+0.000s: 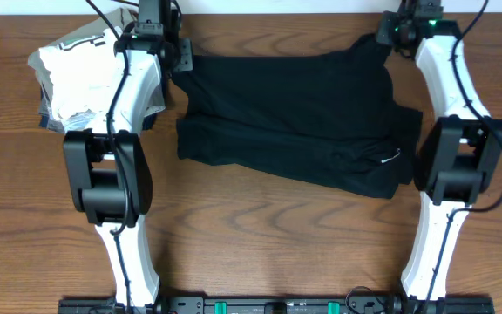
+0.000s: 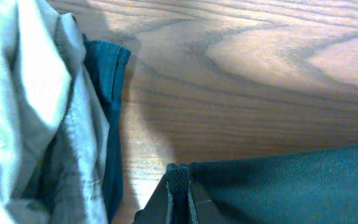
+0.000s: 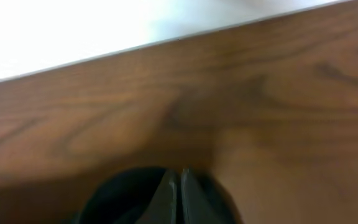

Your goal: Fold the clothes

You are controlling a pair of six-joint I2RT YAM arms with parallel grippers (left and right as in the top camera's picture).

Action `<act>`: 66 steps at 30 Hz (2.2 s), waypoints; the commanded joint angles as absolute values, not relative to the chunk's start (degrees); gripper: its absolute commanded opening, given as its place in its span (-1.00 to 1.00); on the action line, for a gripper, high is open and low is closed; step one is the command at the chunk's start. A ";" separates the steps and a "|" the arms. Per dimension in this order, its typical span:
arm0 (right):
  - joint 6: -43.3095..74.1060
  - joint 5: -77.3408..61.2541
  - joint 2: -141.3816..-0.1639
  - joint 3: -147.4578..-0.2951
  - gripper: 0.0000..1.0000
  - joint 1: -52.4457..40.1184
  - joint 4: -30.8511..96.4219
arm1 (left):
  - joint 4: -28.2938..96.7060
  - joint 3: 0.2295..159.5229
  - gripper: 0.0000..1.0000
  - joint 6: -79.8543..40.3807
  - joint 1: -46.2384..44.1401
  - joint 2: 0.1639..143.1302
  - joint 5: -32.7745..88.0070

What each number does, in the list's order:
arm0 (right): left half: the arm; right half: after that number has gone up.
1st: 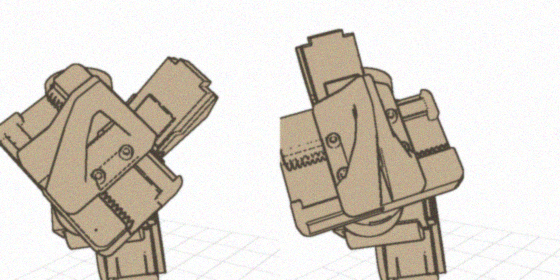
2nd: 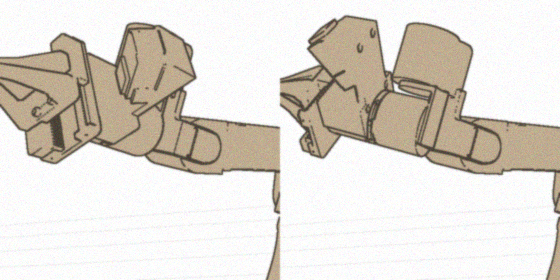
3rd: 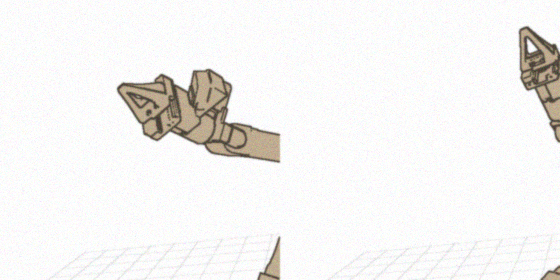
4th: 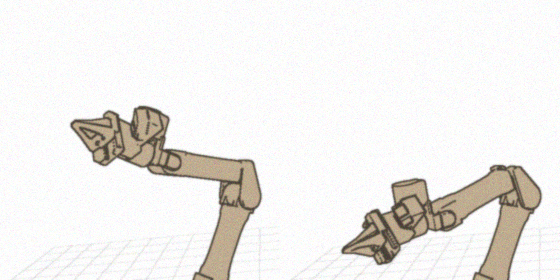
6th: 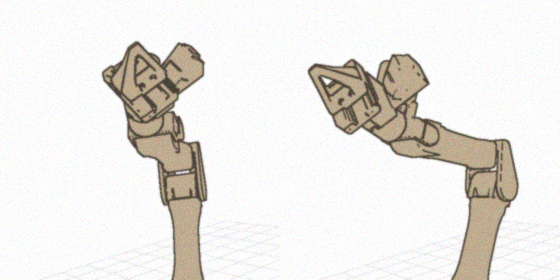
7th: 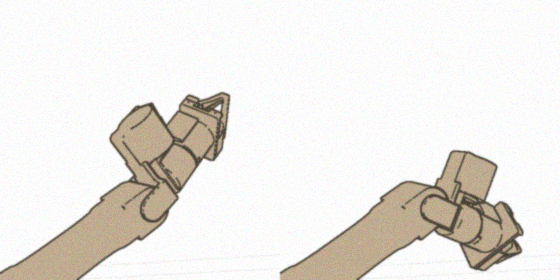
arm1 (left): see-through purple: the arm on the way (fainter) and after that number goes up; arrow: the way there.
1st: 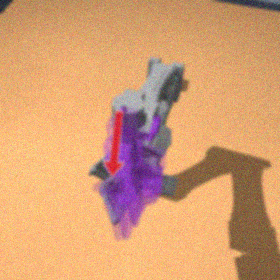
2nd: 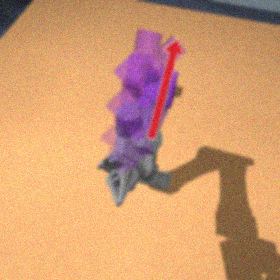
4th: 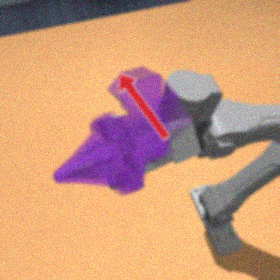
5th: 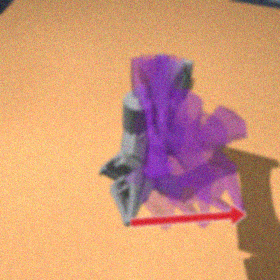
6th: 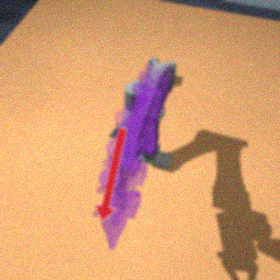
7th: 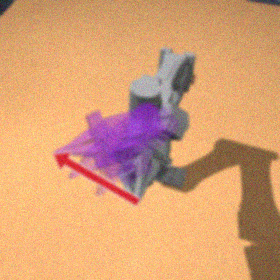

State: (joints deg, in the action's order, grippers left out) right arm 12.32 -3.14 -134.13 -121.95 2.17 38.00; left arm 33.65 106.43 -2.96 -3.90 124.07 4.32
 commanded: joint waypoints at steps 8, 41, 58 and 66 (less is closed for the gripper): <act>5.32 -11.49 -121.36 -123.33 -0.98 4.36 57.01 | 40.82 106.85 -0.88 -3.03 -3.62 114.39 3.46; -0.49 -12.71 -117.30 -101.25 -0.97 3.60 76.29 | 61.54 96.36 -0.88 -3.01 -6.42 113.51 5.37; -1.37 -12.53 -117.23 -93.45 -0.53 5.82 74.91 | 57.06 89.80 -0.07 -2.96 -6.39 113.60 5.30; -2.63 -16.36 -116.16 -96.82 -0.49 10.55 74.00 | 56.86 92.77 0.27 -2.81 -6.13 113.30 5.39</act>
